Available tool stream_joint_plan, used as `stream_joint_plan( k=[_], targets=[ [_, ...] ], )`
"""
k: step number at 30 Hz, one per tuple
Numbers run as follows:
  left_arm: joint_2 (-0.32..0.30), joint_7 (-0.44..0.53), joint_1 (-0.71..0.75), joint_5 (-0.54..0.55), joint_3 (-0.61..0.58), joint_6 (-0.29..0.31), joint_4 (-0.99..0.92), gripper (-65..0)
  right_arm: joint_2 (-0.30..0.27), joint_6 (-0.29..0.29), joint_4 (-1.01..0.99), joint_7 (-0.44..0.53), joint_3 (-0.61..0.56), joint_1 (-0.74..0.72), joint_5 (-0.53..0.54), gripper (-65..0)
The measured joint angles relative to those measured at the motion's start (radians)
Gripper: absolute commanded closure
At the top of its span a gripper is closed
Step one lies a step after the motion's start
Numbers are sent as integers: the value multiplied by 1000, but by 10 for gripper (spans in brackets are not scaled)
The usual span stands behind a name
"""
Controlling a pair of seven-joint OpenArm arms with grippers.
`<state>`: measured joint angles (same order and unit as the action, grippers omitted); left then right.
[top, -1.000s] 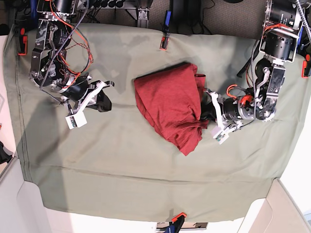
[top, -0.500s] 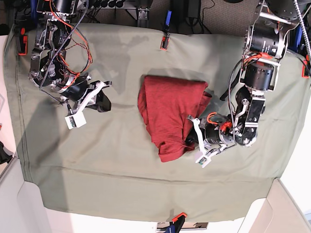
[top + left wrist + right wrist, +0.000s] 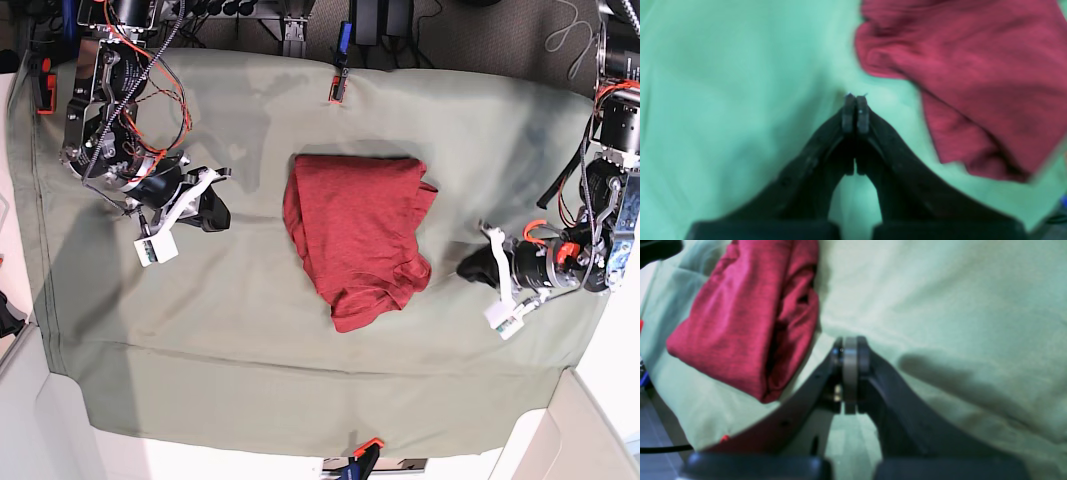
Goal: Fold the T-shirt properly
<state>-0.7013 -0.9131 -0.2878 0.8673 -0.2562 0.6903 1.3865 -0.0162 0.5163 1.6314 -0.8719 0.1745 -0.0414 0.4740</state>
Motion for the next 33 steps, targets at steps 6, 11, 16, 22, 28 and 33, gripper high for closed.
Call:
stream_joint_plan(
  k=[6, 11, 16, 22, 28, 33],
  targets=[
    [-43, -16, 197, -19, 30, 3, 243, 0, -24, 19, 1, -122, 0, 3, 17, 0],
    [-38, -22, 428, -17, 199, 4, 377, 0, -105, 27, 105, -134, -1, 86, 79, 0],
    [-39, -36, 683, 0, 406, 3, 461, 0, -193, 27, 231, -139, -1, 240, 112, 0],
    [-12, -41, 1018, -2, 570, 0, 579, 0, -280, 26, 317, -165, -2, 461, 173, 0],
    [107, -25, 1270, -66, 587, 0, 585, 0, -311, 29, 319, -165, -3, 708, 183, 0],
    [186, 42, 1328, -181, 568, -1, 521, 0, -311, 30, 269, -166, -3, 829, 97, 0]
  ],
)
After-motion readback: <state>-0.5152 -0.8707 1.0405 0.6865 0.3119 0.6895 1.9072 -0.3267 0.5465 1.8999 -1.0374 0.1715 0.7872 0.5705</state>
